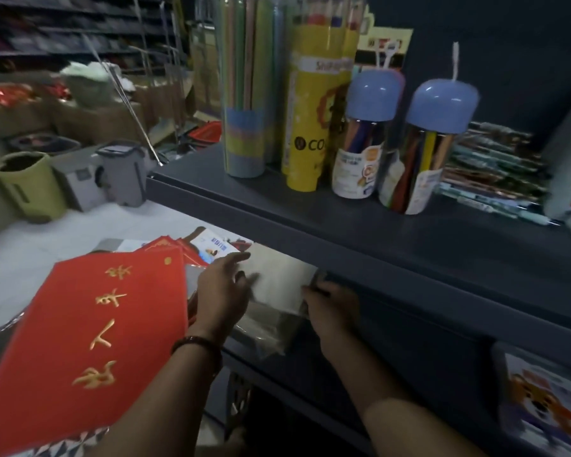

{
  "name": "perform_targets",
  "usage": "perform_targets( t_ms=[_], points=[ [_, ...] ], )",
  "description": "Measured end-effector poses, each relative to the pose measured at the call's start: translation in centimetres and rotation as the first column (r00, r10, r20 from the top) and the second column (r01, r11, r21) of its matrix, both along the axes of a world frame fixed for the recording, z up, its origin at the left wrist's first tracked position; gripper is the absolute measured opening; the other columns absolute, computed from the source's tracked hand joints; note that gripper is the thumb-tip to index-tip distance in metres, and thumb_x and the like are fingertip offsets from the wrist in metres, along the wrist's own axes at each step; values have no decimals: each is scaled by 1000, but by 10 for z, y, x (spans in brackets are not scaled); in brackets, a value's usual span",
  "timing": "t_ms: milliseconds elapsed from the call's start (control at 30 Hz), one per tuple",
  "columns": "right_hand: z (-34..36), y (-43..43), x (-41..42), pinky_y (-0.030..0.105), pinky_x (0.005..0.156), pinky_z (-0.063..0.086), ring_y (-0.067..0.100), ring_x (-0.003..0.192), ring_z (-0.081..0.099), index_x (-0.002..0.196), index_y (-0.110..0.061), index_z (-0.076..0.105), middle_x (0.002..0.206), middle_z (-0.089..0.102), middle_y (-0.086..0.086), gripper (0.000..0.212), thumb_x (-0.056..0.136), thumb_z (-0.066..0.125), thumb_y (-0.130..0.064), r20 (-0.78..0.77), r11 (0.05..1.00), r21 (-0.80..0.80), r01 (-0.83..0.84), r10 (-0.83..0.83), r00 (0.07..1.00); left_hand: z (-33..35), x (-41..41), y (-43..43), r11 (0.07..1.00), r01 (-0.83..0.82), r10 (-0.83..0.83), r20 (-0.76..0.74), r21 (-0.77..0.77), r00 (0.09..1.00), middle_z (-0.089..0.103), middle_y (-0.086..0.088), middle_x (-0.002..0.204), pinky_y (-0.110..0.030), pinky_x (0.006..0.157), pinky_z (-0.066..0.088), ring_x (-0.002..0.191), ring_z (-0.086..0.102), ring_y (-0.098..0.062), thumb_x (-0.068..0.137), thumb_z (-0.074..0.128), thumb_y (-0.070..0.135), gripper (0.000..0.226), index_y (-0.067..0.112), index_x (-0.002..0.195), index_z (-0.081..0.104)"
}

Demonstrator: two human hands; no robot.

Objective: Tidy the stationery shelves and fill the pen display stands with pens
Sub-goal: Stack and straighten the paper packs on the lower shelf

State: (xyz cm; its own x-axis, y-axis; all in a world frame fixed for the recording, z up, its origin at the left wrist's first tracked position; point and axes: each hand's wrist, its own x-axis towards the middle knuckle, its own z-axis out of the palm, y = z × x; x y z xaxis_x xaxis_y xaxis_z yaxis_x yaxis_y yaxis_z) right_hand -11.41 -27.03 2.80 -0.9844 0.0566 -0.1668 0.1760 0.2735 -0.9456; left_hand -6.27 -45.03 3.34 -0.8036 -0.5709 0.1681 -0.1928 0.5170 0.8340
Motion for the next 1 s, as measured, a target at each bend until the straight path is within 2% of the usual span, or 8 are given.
perform_targets(
  t_ms=[100, 200, 300, 367, 500, 600, 800, 1000],
  points=[
    [-9, -3, 5, 47, 76, 65, 23, 80, 76, 66, -26, 72, 81, 79, 1, 16, 73, 86, -29, 23, 1000, 25, 2, -3, 1000, -15, 1, -1, 996, 28, -25, 38, -85, 999, 77, -5, 120, -47, 98, 57, 113, 71, -25, 94, 66, 28, 36, 29, 130, 71],
    [-11, -12, 9, 47, 71, 65, 23, 74, 76, 70, -26, 72, 76, 78, -4, 18, 67, 85, -38, 9, 998, 58, -11, 10, 1000, -28, 4, -2, 947, 12, 68, 234, -322, 970, 65, -3, 141, -56, 108, 47, 132, 56, -33, 98, 48, 57, 47, 39, 139, 61],
    [-10, -21, 7, 45, 65, 66, 23, 69, 76, 79, -17, 76, 74, 77, -2, 25, 68, 85, -38, 15, 994, 111, 6, -8, 1000, -39, 6, 0, 969, -26, 116, 359, -247, 926, 48, -12, 154, -56, 112, 41, 140, 44, -38, 100, 37, 64, 52, 45, 147, 48],
    [-8, -23, 8, 45, 64, 66, 24, 70, 76, 80, -18, 75, 75, 78, 0, 22, 69, 85, -34, 12, 993, 120, 23, -24, 1000, -45, 5, -1, 975, 8, 79, 381, -220, 921, 54, -8, 147, -53, 105, 46, 133, 48, -35, 94, 26, 73, 58, 47, 144, 42],
    [-2, -24, 7, 45, 64, 66, 23, 64, 76, 70, -14, 73, 67, 76, 3, 18, 78, 81, -27, 16, 980, 195, -21, 18, 1000, -41, 3, 0, 966, 13, 82, 354, -257, 932, 58, -11, 133, -48, 96, 49, 122, 55, -36, 90, 34, 79, 60, 47, 136, 57],
    [-3, -26, 4, 44, 67, 65, 26, 64, 76, 63, -10, 67, 67, 76, 7, 28, 81, 78, -28, -6, 963, 265, -42, 45, 999, -40, 2, 5, 966, -48, 124, 294, -253, 948, 58, -14, 135, -48, 99, 47, 125, 53, -38, 84, 19, 85, 78, 45, 133, 64],
    [2, -18, 11, 46, 71, 65, 25, 74, 76, 76, -15, 67, 76, 76, 4, 17, 80, 81, -24, -1, 977, 210, -47, 49, 999, -28, 0, 1, 960, -7, 102, 326, -279, 940, 54, -10, 150, -55, 108, 45, 139, 46, -36, 96, 37, 78, 61, 42, 137, 63],
    [25, 19, 51, 40, 75, 62, 14, 78, 71, 78, -26, 67, 79, 73, -7, 11, 78, 78, -28, -103, 929, 298, -219, 259, 960, 32, 27, 24, 902, 210, -104, 283, -377, 954, 71, -3, 126, -38, 98, 56, 111, 68, -21, 102, 60, 41, 27, 32, 126, 69]
  ],
)
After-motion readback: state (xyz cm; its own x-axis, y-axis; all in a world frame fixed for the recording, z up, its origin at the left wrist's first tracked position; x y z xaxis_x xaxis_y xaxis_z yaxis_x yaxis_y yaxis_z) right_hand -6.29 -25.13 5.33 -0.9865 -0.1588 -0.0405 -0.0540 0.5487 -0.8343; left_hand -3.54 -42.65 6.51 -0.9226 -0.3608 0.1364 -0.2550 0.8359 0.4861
